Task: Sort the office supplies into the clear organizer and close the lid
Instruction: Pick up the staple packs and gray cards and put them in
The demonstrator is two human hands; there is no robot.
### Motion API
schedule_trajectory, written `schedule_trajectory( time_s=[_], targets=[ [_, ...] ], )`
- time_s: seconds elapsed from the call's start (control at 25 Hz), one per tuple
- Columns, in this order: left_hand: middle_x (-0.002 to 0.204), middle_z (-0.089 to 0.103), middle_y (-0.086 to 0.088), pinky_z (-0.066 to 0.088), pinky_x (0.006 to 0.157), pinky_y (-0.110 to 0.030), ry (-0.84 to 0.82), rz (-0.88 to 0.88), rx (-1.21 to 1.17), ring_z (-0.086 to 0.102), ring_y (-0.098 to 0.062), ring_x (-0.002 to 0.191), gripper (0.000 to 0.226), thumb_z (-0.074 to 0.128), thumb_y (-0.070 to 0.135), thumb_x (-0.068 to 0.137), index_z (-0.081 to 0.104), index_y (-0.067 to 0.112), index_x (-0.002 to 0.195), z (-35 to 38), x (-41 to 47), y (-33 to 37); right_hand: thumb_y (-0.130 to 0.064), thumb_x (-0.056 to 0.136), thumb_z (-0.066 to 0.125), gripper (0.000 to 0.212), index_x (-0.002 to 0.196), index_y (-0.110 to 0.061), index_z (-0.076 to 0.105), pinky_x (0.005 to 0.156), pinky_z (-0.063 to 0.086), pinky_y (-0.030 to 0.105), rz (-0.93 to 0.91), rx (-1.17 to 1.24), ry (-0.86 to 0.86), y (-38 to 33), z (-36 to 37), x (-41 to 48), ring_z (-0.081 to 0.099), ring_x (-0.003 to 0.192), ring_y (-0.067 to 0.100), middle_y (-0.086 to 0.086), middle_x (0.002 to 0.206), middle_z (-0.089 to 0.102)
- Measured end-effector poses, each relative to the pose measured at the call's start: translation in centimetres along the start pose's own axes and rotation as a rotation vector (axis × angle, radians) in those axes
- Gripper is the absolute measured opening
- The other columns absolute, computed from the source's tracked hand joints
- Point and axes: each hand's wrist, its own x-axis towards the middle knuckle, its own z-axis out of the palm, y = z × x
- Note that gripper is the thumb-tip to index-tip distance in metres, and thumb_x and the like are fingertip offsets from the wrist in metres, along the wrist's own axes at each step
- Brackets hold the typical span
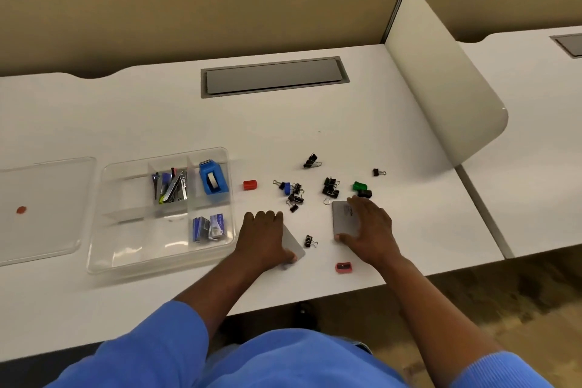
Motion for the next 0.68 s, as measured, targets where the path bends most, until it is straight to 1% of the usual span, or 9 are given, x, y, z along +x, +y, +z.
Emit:
schedule_trajectory(
  time_s=[0.12,0.2,0.32,0.4,0.48,0.56,0.68],
  targets=[
    [0.131,0.053,-0.005,0.031,0.101,-0.043,-0.032,-0.047,0.007,0.048,-0.026,0.120,0.105,0.068,0.075,0.063,0.038,0.017,0.145,-0.5,0.4,0.7,-0.059,0.071,0.077,0.098,0.153,-0.030,0.030,0.123,0.012,0.046,-0.029,-0.030,-0.072,0.6,-0.4,0.9,0.019,0.151,0.018,-0.004,0.159,0.034],
    [0.131,0.049,-0.006,0.034,0.100,-0.043,-0.052,-0.082,-0.028,0.046,-0.026,0.120,0.103,0.073,0.072,0.060,0.041,0.018,0.142,-0.6,0.4,1.0,-0.062,0.070,0.076,0.100,0.153,-0.030,0.030,0.123,0.011,0.046,-0.052,-0.054,-0.101,0.7,-0.6,1.3,0.019,0.152,0.018,-0.004,0.159,0.035],
    [0.128,0.045,-0.005,0.042,0.094,-0.040,-0.058,-0.121,-0.131,0.046,-0.025,0.117,0.096,0.083,0.064,0.058,0.046,0.018,0.135,-0.8,0.3,1.3,-0.065,0.064,0.078,0.104,0.151,-0.030,0.034,0.120,0.016,0.042,-0.052,-0.091,-0.112,0.6,-1.1,2.0,0.029,0.147,0.021,-0.001,0.153,0.040],
    [0.125,0.044,-0.005,0.046,0.089,-0.039,-0.048,-0.143,-0.187,0.047,-0.025,0.114,0.092,0.088,0.056,0.057,0.047,0.018,0.130,-1.0,0.2,1.5,-0.062,0.060,0.083,0.105,0.149,-0.030,0.037,0.116,0.025,0.040,-0.038,-0.083,-0.123,0.3,-1.5,2.3,0.038,0.138,0.025,0.001,0.149,0.039],
    [0.122,0.047,-0.004,0.049,0.084,-0.040,-0.036,-0.157,-0.226,0.051,-0.026,0.110,0.086,0.089,0.047,0.060,0.045,0.018,0.127,-1.2,0.0,1.4,-0.051,0.062,0.088,0.099,0.147,-0.031,0.040,0.106,0.039,0.039,-0.004,0.006,-0.133,-0.1,-1.7,2.3,0.048,0.124,0.029,-0.001,0.145,0.035],
    [0.119,0.056,-0.004,0.049,0.078,-0.037,-0.028,-0.166,-0.278,0.058,-0.025,0.103,0.074,0.087,0.039,0.068,0.044,0.022,0.126,-1.5,-0.1,0.9,-0.033,0.069,0.089,0.084,0.141,-0.029,0.046,0.093,0.049,0.035,0.018,0.138,-0.102,-0.5,-1.7,2.0,0.054,0.115,0.025,-0.003,0.140,0.036],
    [0.112,0.067,-0.001,0.048,0.066,-0.031,0.008,-0.212,-0.443,0.064,-0.020,0.091,0.049,0.079,0.028,0.077,0.052,0.031,0.117,-2.2,-0.7,-0.3,-0.011,0.080,0.079,0.055,0.131,-0.020,0.058,0.089,0.046,0.030,-0.019,0.281,-0.014,-0.9,-1.9,2.0,0.057,0.114,0.023,0.001,0.130,0.049]
  ],
)
